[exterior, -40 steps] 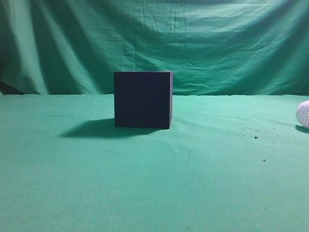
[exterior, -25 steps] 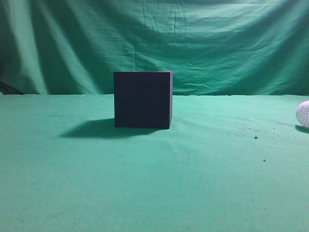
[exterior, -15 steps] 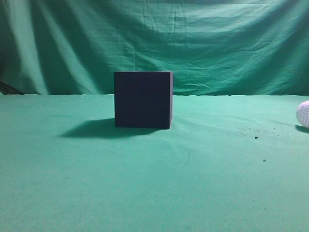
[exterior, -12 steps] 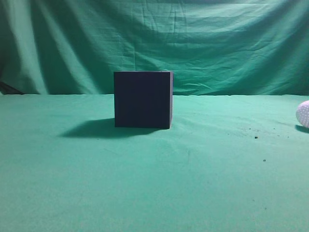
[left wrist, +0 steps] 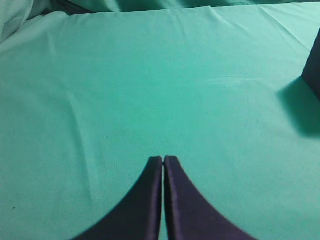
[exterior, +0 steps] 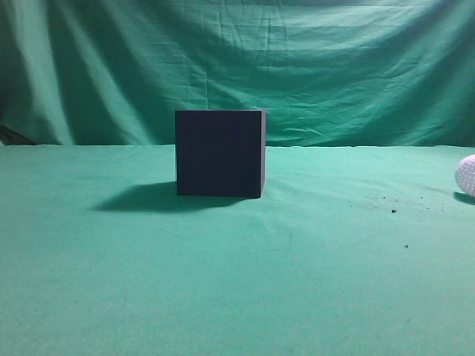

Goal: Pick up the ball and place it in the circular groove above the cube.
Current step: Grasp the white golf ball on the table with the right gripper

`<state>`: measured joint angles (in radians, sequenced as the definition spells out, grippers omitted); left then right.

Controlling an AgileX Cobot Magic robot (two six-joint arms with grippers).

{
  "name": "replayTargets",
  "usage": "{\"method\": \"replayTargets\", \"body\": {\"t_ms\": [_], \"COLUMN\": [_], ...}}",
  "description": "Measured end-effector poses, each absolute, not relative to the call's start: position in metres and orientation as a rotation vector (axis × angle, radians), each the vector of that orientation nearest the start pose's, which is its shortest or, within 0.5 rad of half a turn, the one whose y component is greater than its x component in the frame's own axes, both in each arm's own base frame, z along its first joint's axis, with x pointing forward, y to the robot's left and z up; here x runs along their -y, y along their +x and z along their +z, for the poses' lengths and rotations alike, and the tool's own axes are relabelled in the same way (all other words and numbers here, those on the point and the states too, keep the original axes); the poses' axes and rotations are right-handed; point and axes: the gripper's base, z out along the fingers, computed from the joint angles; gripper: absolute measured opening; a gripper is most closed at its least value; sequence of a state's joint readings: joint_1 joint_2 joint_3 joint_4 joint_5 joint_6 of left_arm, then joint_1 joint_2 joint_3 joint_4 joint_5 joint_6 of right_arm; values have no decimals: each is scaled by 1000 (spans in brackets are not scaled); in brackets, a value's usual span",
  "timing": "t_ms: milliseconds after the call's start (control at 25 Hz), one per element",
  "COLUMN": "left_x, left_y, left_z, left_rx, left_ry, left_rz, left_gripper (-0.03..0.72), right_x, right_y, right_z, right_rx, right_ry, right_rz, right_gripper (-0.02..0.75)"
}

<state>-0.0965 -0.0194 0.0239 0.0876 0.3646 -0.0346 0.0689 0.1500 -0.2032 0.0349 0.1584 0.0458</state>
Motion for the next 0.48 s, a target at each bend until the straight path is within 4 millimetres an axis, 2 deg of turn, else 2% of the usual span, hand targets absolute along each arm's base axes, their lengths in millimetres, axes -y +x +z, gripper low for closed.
{"method": "replayTargets", "body": {"t_ms": [160, 320, 480], "left_x": [2, 2, 2], "left_y": [52, 52, 52], "left_z": [173, 173, 173], "left_rx": [-1848, -1848, -1848], "left_ry": [111, 111, 111], "left_rz": [-5, -5, -5], "left_gripper": [0, 0, 0], "right_x": [-9, -14, -18], "right_y": [82, 103, 124], "right_z": [272, 264, 258], "right_rx": [-1903, -2167, -2328], "right_ry": [30, 50, -116], "right_rz": [167, 213, 164], "right_gripper": [50, 50, 50]}}
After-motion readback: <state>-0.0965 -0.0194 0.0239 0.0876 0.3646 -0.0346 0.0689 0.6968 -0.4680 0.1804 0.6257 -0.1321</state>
